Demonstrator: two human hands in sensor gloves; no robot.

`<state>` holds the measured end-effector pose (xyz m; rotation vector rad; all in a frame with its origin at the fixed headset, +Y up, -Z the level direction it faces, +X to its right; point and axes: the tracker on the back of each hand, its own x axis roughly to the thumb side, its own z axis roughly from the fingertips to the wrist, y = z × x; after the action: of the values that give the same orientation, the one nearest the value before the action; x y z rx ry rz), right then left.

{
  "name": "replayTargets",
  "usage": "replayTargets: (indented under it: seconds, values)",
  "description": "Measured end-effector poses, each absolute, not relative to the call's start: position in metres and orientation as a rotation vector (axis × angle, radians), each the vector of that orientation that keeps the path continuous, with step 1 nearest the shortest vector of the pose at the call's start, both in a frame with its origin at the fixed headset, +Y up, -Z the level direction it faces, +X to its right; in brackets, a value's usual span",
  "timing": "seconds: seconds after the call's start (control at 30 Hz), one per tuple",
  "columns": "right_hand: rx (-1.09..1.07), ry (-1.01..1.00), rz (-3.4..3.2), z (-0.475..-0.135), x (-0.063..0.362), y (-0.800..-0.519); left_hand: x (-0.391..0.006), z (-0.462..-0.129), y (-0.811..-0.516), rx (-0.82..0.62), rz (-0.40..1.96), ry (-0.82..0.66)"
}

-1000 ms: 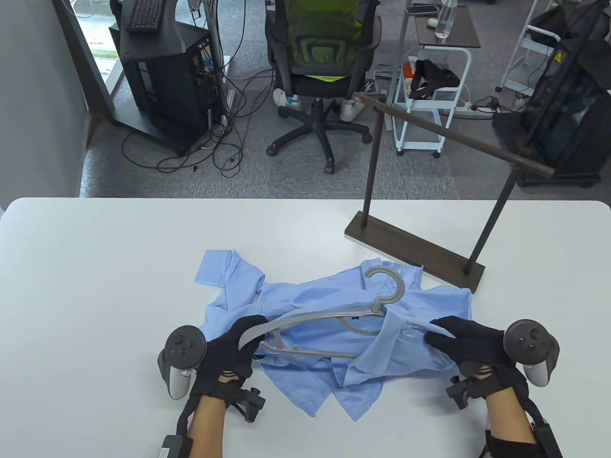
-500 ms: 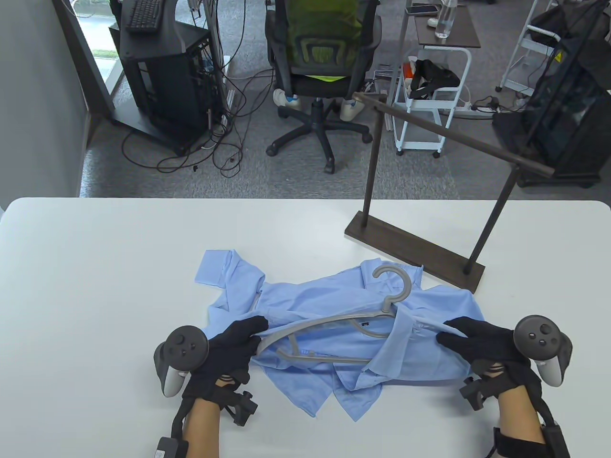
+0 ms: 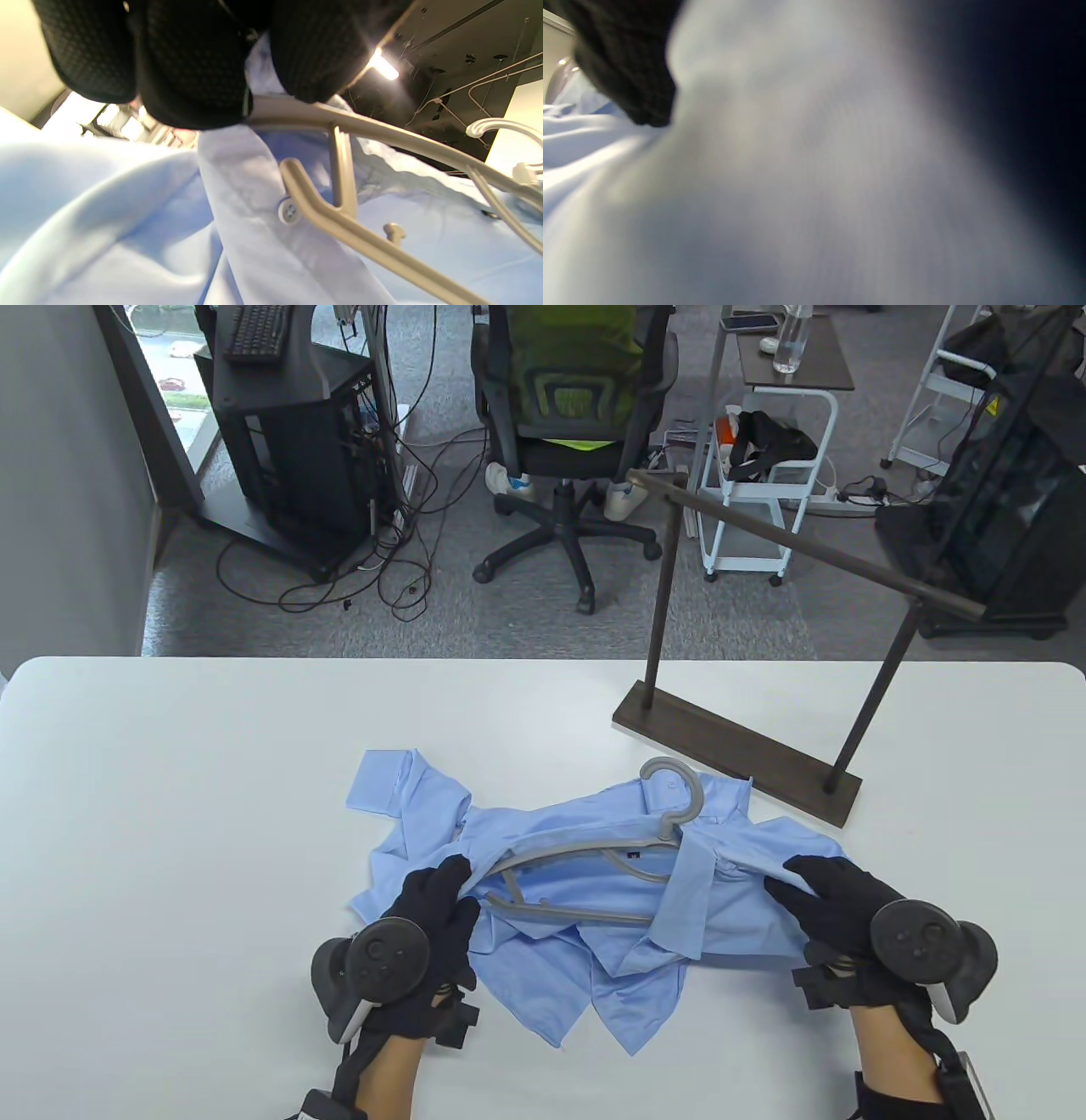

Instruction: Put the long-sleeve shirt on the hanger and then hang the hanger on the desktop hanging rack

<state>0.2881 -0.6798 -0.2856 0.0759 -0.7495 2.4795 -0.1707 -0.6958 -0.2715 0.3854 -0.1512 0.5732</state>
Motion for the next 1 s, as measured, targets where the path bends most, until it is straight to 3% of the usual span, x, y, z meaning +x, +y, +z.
replayTargets:
  seconds: [0.33, 0.5, 0.6, 0.73, 0.8, 0.87, 0.9, 0.93, 1.0]
  values:
    - [0.021, -0.792, 2.475, -0.28, 0.271, -0.684, -0.14, -0.268, -0.703, 0.24, 0.765, -0.302]
    - [0.015, -0.763, 2.438, -0.279, 0.255, -0.691, -0.123, -0.269, -0.709, 0.099, 0.941, -0.466]
    - [0.102, -0.719, 2.413, -0.283, 0.245, -0.699, -0.109, -0.264, -0.709, 0.068, 0.922, -0.56]
    - [0.222, -0.63, 2.313, -0.292, 0.242, -0.714, -0.112, -0.255, -0.699, 0.205, 0.75, -0.611]
    - [0.253, -0.6, 2.262, -0.295, 0.244, -0.719, -0.123, -0.249, -0.687, 0.375, 0.727, -0.608]
    - [0.275, -0.566, 2.228, -0.298, 0.247, -0.723, -0.142, -0.236, -0.673, 0.694, 0.668, -0.521]
    - [0.283, -0.562, 2.219, -0.298, 0.248, -0.723, -0.148, -0.233, -0.67, 0.77, 0.613, -0.476]
    - [0.297, -0.555, 2.212, -0.299, 0.249, -0.723, -0.157, -0.232, -0.666, 0.816, 0.492, -0.418]
    - [0.319, -0.529, 2.209, -0.3, 0.249, -0.724, -0.168, -0.238, -0.67, 0.752, 0.315, -0.284]
